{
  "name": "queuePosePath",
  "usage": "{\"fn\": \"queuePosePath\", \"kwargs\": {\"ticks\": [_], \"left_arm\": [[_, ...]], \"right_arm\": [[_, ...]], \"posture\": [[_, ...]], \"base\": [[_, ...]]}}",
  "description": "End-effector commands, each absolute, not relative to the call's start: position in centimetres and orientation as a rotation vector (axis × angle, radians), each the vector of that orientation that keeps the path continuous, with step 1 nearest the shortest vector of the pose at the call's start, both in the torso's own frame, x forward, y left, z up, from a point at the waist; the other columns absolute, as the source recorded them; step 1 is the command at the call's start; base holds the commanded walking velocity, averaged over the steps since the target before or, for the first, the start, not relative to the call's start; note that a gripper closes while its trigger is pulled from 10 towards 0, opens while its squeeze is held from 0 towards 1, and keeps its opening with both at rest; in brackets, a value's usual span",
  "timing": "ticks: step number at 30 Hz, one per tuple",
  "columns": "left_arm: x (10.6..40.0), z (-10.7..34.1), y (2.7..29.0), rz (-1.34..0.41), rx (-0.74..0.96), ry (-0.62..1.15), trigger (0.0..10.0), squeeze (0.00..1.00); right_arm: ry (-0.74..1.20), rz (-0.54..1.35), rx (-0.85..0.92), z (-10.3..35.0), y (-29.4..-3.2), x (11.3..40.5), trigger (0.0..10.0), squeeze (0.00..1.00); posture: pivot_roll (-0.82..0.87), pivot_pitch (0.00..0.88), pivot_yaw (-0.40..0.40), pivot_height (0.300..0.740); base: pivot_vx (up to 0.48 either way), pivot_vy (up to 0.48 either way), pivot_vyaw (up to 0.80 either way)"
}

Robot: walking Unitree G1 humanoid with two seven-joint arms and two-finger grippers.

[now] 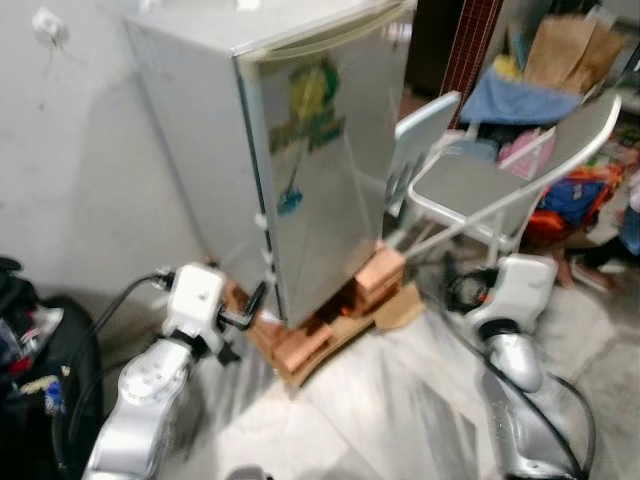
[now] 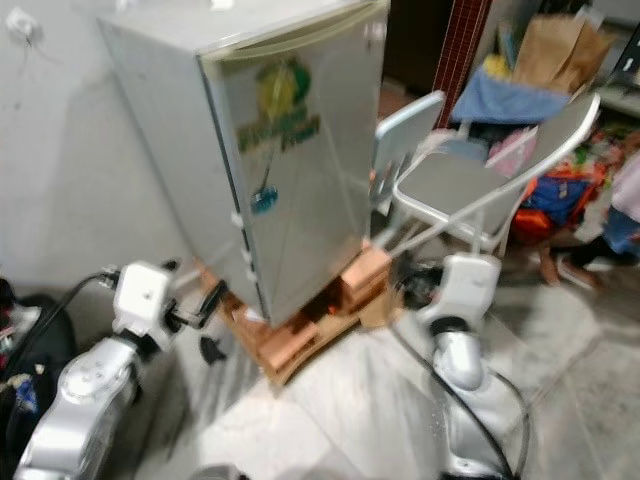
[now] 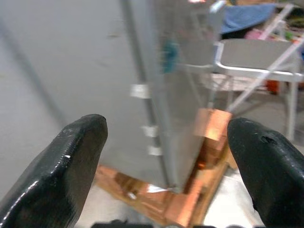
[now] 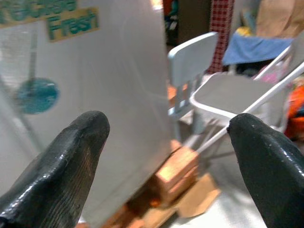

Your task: Restocking fridge

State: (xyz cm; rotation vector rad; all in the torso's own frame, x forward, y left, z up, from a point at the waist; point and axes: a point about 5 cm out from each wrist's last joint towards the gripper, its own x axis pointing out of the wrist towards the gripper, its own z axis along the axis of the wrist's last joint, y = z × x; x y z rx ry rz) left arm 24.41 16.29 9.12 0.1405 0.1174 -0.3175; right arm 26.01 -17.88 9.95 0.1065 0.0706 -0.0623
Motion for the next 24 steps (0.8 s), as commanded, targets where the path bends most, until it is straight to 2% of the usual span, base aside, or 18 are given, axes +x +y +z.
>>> {"fn": "queuePosePath", "kwargs": {"ticks": [1,5,10,12,14,18,22,24], "left_arm": [[24.4,9.5,15.5,-0.346,0.139,0.085,10.0,0.0],[24.5,9.5,15.4,-0.356,0.15,0.09,10.0,0.0],[24.7,9.6,15.6,-0.355,0.158,0.083,10.0,0.0],[24.7,9.5,15.6,-0.357,0.161,0.084,10.0,0.0],[24.7,9.6,15.2,-0.375,0.178,0.072,10.0,0.0],[24.8,9.7,14.8,-0.394,0.191,0.058,10.0,0.0],[24.9,9.8,14.7,-0.396,0.187,0.049,10.0,0.0],[25.0,9.9,14.9,-0.381,0.178,0.048,10.0,0.0]], "right_arm": [[0.08,-0.089,0.143,10.0,-18.8,25.9,10.0,0.0],[0.082,-0.103,0.065,10.0,-19.5,26.1,10.0,0.0],[0.081,-0.167,-0.087,10.1,-19.6,26.5,10.0,0.0],[0.087,-0.167,-0.088,10.0,-19.4,26.5,10.0,0.0],[0.021,-0.049,-0.088,10.9,-18.2,26.5,10.0,0.0],[-0.037,-0.009,-0.117,11.8,-17.3,26.7,10.0,0.0],[-0.002,-0.005,-0.024,11.4,-17.5,26.6,10.0,0.0],[0.001,-0.011,0.005,11.3,-17.8,26.5,10.0,0.0]], "posture": [[0.03,0.0,0.031,0.74],[0.03,0.0,0.029,0.74],[0.03,0.0,0.027,0.74],[0.03,0.0,0.026,0.74],[0.03,0.0,0.025,0.74],[0.03,0.0,0.027,0.74],[0.03,0.0,0.027,0.74],[0.03,0.0,0.028,0.74]], "base": [[0.0,0.0,0.0],[0.0,0.0,0.0],[0.0,0.384,0.0],[0.0,0.461,0.0],[0.0,0.459,0.0],[0.0,0.441,0.0],[0.195,0.409,0.0],[0.0,0.0,0.0]]}}
